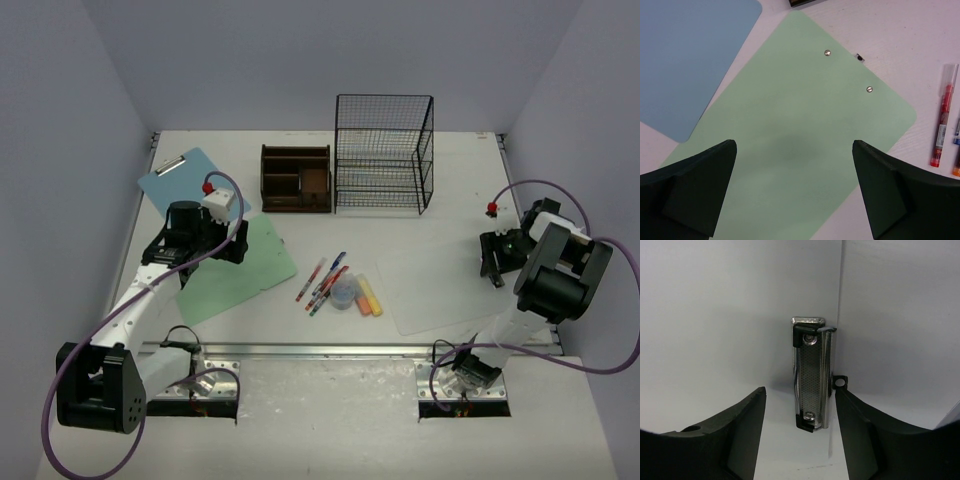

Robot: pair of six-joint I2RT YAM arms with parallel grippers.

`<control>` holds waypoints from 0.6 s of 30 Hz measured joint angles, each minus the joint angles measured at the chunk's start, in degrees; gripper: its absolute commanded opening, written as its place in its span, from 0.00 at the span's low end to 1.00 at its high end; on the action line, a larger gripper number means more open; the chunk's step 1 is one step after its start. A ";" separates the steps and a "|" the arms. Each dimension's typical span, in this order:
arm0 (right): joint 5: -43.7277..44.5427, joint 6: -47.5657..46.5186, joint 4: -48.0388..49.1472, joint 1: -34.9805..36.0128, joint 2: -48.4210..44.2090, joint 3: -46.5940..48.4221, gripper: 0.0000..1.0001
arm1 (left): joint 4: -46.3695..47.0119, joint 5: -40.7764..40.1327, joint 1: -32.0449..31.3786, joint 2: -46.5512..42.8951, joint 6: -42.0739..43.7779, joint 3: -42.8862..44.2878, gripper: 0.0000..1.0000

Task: Organize the desk

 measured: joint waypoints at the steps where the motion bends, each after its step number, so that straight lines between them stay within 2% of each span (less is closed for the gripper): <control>1: 0.09 -0.24 0.41 0.00 0.15 0.00 0.59 | -0.06 -0.08 0.00 0.01 0.01 0.00 1.00; 7: 1.11 -1.37 2.92 0.00 0.55 -0.29 0.58 | -0.33 -0.47 0.00 0.42 0.02 0.34 1.00; 9: 1.37 -1.46 3.71 -0.01 0.57 -0.35 0.55 | -0.37 -0.52 0.00 0.86 0.02 0.51 1.00; 13: 1.63 -1.34 5.12 0.00 0.59 -0.60 0.45 | -0.59 -0.66 0.00 1.74 0.01 0.52 1.00; 15: 1.72 -1.41 5.63 -0.01 0.59 -0.70 0.37 | -0.67 -0.66 0.00 2.24 0.00 0.52 1.00; 18: 1.72 -1.68 6.09 -0.10 0.59 -0.78 0.29 | -0.80 -0.66 0.00 2.87 -0.02 0.52 1.00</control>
